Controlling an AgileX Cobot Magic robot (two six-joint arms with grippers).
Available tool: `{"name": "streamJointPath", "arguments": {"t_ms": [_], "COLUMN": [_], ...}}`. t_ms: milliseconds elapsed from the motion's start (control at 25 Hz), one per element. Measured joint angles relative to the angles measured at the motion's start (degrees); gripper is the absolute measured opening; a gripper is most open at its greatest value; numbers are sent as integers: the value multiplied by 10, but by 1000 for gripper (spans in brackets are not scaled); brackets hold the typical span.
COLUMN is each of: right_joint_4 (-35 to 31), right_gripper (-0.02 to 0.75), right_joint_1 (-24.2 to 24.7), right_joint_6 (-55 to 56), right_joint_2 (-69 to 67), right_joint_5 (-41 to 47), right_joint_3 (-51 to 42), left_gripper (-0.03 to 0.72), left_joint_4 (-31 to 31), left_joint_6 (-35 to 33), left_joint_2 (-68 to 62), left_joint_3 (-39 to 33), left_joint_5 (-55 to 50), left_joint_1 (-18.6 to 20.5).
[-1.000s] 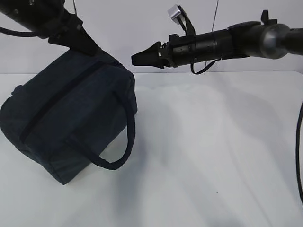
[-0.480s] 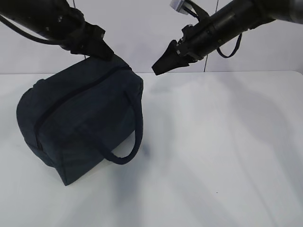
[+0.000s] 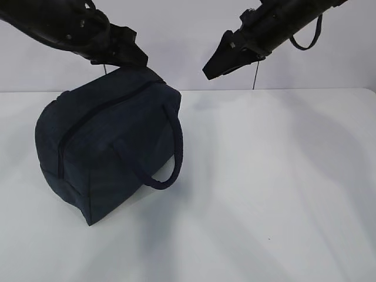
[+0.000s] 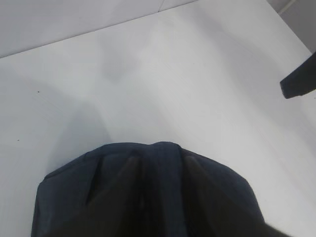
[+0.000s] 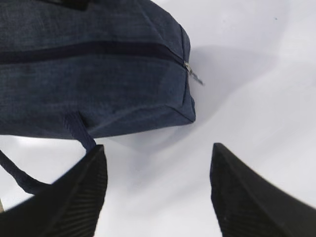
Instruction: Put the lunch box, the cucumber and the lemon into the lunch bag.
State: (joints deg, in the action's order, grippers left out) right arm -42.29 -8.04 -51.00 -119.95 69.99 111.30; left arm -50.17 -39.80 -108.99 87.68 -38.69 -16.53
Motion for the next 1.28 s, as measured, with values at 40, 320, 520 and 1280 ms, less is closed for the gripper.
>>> {"name": "streamJointPath", "arguments": {"t_ms": [40,320,520,1280], "right_joint_4": [10,101,119,323], "right_gripper": [497,497,497,497], "right_joint_1": [0,0,-1,-157], "right_joint_6": [10,127,188,393], "right_joint_2": [3,29,66,311], "right_joint_5": [0,1,3,15], "right_joint_3": [0,0,0,-167], "left_gripper": [290,461,463,463], "left_joint_4": [-1,1,55,356], "left_joint_6": [0,0,23,304], "left_joint_2": [0,5,61,294], "left_joint_3": [0,0,0,1], "left_joint_5": [0,-59,-128,-324], "left_joint_1": [0,21,52,66]}}
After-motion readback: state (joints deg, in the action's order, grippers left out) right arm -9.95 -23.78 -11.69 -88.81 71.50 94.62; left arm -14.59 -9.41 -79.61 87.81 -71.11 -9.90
